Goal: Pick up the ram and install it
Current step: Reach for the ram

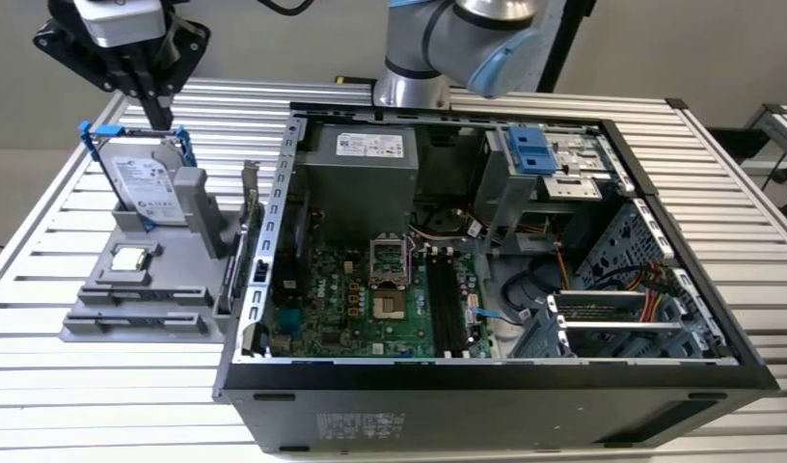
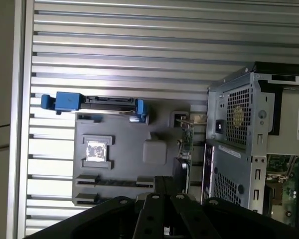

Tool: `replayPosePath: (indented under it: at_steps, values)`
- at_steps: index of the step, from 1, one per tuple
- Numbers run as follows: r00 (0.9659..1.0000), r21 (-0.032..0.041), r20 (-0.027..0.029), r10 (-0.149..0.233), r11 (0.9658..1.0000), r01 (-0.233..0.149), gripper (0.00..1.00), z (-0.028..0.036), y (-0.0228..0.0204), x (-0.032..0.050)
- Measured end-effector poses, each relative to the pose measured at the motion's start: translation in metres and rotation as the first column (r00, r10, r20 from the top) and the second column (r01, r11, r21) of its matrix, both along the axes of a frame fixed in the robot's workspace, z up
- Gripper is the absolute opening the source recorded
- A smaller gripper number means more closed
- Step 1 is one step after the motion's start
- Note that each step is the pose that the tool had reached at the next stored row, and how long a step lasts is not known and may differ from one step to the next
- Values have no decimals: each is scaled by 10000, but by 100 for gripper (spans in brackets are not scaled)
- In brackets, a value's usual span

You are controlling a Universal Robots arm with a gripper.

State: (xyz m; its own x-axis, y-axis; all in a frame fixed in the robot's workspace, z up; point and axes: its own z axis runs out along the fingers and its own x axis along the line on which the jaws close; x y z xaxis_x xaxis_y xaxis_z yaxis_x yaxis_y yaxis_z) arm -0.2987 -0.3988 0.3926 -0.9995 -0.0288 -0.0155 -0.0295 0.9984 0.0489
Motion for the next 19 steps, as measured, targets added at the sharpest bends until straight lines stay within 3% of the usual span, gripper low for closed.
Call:
replayPosePath:
  at_steps: [19]
  values:
    - [10000, -1, -52, 0, 10000, 0, 0, 0, 0, -313]
